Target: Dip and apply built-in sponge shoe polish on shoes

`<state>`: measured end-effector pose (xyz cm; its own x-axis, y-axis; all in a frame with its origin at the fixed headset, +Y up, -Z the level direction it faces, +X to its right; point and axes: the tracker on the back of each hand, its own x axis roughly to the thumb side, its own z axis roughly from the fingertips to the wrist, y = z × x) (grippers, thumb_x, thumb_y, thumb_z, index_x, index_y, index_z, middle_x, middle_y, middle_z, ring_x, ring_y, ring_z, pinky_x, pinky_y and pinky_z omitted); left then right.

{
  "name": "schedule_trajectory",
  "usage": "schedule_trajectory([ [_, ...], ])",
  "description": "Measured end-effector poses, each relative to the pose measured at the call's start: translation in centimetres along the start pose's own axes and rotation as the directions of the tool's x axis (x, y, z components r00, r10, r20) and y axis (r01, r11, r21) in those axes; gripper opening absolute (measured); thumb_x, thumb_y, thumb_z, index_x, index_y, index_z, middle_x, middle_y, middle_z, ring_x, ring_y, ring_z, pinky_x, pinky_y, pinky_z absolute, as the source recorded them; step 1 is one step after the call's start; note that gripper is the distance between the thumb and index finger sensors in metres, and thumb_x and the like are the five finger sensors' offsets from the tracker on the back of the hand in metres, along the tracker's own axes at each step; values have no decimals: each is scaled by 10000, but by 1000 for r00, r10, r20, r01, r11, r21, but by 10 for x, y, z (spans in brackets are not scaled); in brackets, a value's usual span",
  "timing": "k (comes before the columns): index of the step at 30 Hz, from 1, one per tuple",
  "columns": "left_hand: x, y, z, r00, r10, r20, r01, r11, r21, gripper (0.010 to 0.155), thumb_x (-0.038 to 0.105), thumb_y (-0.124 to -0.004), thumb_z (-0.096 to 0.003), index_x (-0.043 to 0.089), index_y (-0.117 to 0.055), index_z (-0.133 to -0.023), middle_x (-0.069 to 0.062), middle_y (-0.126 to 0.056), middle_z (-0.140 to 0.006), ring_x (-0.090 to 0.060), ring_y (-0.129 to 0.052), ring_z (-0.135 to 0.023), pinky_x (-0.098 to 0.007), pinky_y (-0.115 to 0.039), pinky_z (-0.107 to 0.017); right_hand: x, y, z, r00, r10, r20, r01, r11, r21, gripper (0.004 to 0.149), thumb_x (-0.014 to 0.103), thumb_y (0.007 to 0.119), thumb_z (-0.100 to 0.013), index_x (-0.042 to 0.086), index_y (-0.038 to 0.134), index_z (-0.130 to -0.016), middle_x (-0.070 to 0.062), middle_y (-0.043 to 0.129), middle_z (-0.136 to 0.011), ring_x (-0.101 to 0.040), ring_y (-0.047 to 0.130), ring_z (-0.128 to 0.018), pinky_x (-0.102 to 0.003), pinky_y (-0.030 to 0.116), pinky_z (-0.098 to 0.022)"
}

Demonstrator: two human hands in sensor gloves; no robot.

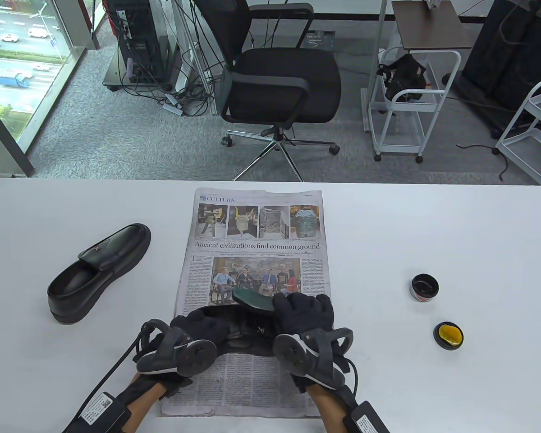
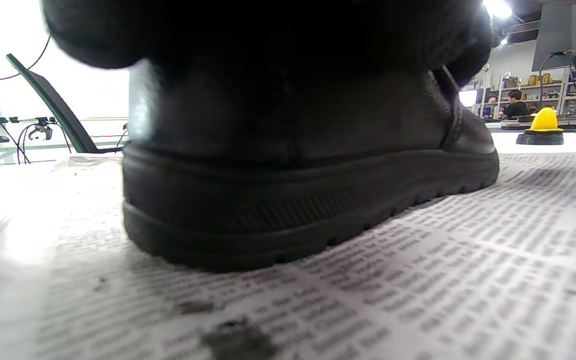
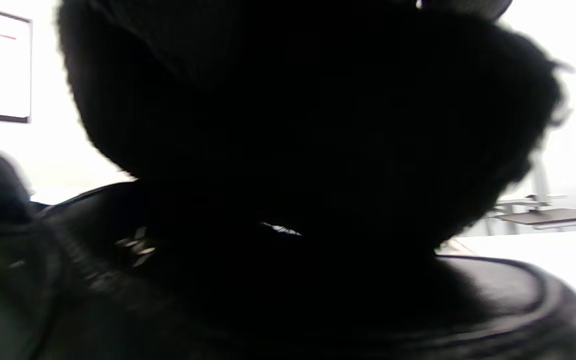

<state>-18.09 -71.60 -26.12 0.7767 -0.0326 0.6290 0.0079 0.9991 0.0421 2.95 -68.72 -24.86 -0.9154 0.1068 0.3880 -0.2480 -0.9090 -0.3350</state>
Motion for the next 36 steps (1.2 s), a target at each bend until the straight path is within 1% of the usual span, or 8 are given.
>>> schedule_trajectory([
  [5, 0, 0, 0, 1000, -2, -2, 2, 1000, -1, 482, 481, -682, -573, 189, -775, -945, -75, -905, -842, -326, -766, -797, -495, -759, -466, 1, 11, -1, 995, -11, 99, 1, 995, 104, 502, 230, 759, -436, 234, 703, -935, -129, 763, -784, -341, 828, -624, -661, 585, -626],
  [11, 0, -1, 0, 1000, -5, 2, 5, 1000, 6, 482, 483, -681, -572, 191, -774, -944, -73, -903, -841, -322, -766, -796, -492, -761, -462, -31, 19, -6, 999, -3, -35, 12, 961, 276, 485, 191, 749, -441, 257, 729, -920, -144, 698, -807, -365, 751, -654, -689, 504, -654],
  [17, 0, -1, 0, 1000, -2, 3, 2, 1000, 5, 480, 483, -680, -573, 193, -772, -944, -74, -902, -842, -323, -763, -796, -492, -760, -461, -73, 12, 0, 970, 48, -240, 11, 971, 240, 456, 218, 763, -444, 217, 773, -900, -147, 729, -781, -365, 773, -636, -694, 525, -644],
  [21, 0, -1, 0, 1000, -1, 1, 1, 1000, 2, 481, 484, -679, -573, 193, -770, -945, -73, -901, -842, -324, -762, -797, -492, -759, -462, -84, -2, 5, 941, -9, -339, 37, 996, 78, 452, 276, 780, -439, 182, 798, -880, -133, 793, -715, -345, 830, -574, -671, 614, -606],
  [24, 0, -1, 0, 1000, -2, -1, 2, 1000, 1, 481, 485, -679, -572, 193, -770, -945, -72, -899, -843, -325, -759, -798, -492, -757, -463, -70, -13, 2, 950, -83, -301, 92, 996, 17, 453, 285, 773, -442, 170, 796, -880, -132, 805, -699, -343, 842, -558, -664, 631, -594],
  [27, 0, -1, 0, 1000, 1, -2, -1, 1000, 0, 480, 484, -680, -572, 194, -767, -945, -74, -897, -844, -325, -757, -799, -493, -755, -464, -49, -16, 1, 972, -131, -197, 143, 989, 44, 460, 288, 765, -447, 172, 782, -892, -134, 792, -716, -346, 832, -579, -669, 616, -604],
  [31, 0, -2, 0, 1000, 2, -4, -2, 1000, -1, 481, 485, -679, -573, 194, -766, -945, -74, -895, -845, -325, -754, -800, -494, -754, -465, -14, -6, -2, 971, -240, 21, 234, 960, 156, 467, 271, 768, -443, 185, 768, -903, -132, 787, -726, -344, 833, -586, -669, 617, -609],
  [36, -1, -2, 0, 1000, 5, -2, -5, 1000, -2, 478, 486, -678, -573, 195, -767, -943, -73, -894, -844, -326, -753, -799, -492, -753, -463, 1, 6, -3, 964, -242, 113, 187, 913, 362, 465, 234, 779, -432, 224, 773, -897, -127, 773, -761, -352, 821, -631, -668, 601, -634],
])
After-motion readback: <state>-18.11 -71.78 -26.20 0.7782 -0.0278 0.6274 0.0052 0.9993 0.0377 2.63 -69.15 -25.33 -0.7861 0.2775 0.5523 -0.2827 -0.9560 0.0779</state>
